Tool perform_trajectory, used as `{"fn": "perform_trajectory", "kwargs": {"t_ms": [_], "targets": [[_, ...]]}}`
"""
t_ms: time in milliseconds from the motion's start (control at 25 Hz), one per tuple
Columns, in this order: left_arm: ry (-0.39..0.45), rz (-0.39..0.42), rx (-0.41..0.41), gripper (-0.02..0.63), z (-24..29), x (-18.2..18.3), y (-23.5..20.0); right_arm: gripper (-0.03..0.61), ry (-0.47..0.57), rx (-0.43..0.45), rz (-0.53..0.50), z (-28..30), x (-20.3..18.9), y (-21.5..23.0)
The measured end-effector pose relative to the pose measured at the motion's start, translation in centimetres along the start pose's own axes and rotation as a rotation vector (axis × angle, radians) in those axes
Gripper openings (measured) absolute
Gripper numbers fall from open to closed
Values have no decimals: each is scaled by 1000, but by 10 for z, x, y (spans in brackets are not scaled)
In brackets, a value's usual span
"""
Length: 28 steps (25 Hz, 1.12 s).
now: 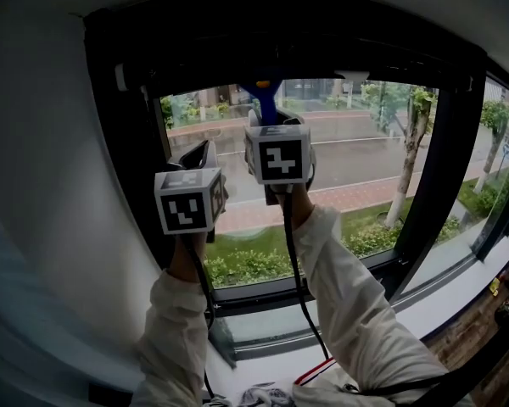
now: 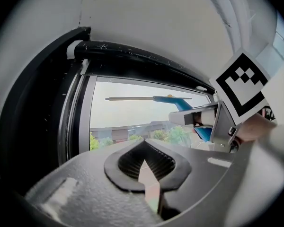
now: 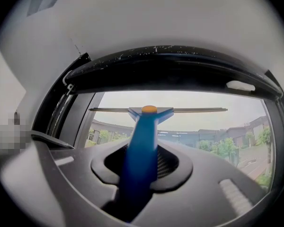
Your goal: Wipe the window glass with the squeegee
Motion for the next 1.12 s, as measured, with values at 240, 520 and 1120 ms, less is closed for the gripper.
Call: {"fn": "perform_trajectory", "kwargs": {"t_ms": [240, 520, 1120], "targets": [[-28, -28, -15, -2, -3, -19, 4, 121, -27, -5, 10, -4, -13, -4], [-25, -18, 0, -2, -16, -35, 3, 121, -28, -10, 26, -10, -33, -14], [-129, -86, -7, -2, -26, -110, 6, 121, -76, 44, 43, -27, -104, -43]]}}
Point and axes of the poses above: the fingertips, and each gripper's own axes: z forward along the fingers, y to its right, x out of its top, the point moved 8 cm from there along -z, backward along the fingers, and after that the axes turned 8 degrees about -z, right-handed, at the moved point
